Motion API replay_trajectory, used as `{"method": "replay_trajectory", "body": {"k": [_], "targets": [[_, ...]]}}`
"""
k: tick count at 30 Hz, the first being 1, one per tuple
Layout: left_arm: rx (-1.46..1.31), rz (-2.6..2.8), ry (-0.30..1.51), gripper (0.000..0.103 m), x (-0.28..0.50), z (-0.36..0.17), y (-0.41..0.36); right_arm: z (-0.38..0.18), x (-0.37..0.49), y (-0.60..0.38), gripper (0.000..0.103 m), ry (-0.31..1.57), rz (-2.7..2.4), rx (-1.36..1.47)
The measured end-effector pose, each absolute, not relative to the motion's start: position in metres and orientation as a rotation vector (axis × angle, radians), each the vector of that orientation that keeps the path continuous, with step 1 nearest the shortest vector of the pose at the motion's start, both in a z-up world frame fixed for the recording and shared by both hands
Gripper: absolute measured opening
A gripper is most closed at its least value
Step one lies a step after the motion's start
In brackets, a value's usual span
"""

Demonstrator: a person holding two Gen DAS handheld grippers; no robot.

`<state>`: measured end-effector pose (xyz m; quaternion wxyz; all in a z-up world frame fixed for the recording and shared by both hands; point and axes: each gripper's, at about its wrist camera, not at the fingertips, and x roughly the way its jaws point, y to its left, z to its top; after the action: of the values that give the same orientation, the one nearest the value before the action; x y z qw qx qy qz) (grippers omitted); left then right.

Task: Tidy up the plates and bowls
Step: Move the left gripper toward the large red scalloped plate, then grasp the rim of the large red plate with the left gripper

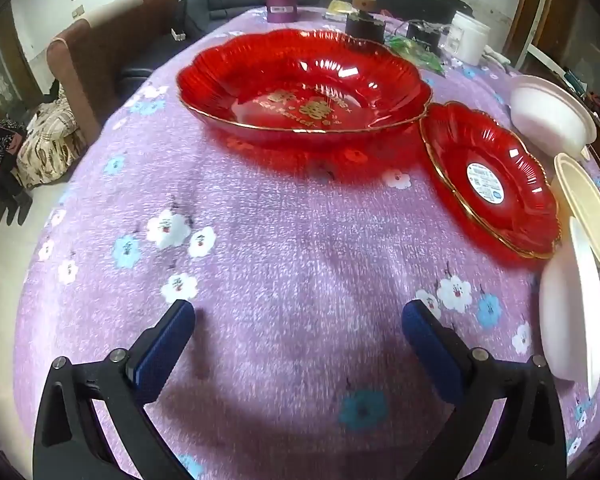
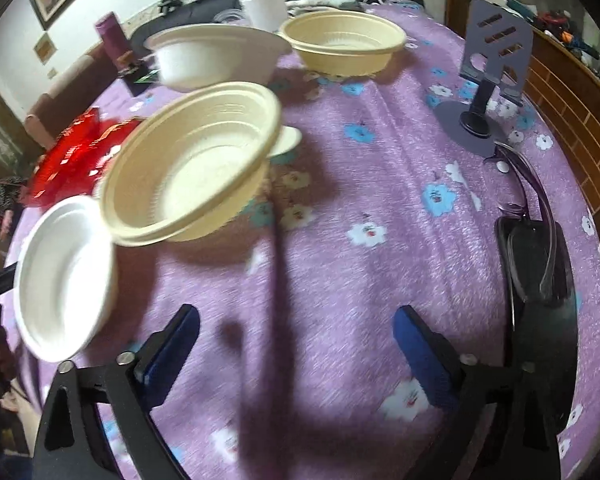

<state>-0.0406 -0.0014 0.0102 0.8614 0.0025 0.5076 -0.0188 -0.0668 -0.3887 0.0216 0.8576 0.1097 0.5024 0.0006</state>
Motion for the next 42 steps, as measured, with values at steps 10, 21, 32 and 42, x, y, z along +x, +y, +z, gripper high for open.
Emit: {"method": "replay_trajectory", "body": {"k": [10,21,32,42], "targets": [[0.08,-0.012,0.981,0.103,-0.048,0.048,-0.002,0.071,-0.068,-0.363,0.088,0.972,0.105,0.236],[0.118,-0.024,0.94,0.103,-0.032,0.071,0.012,0.101,-0.031,-0.306,0.088,0.977,0.238,0.197],[0.142,-0.063,0.94,0.103,0.0,0.079,0.033,0.114,0.02,-0.252,0.076,1.007,0.32,0.213],[-0.015,-0.147,0.985,0.103,0.049,0.088,0.066,0.125,0.086,-0.222,0.051,1.057,0.348,0.262]]}}
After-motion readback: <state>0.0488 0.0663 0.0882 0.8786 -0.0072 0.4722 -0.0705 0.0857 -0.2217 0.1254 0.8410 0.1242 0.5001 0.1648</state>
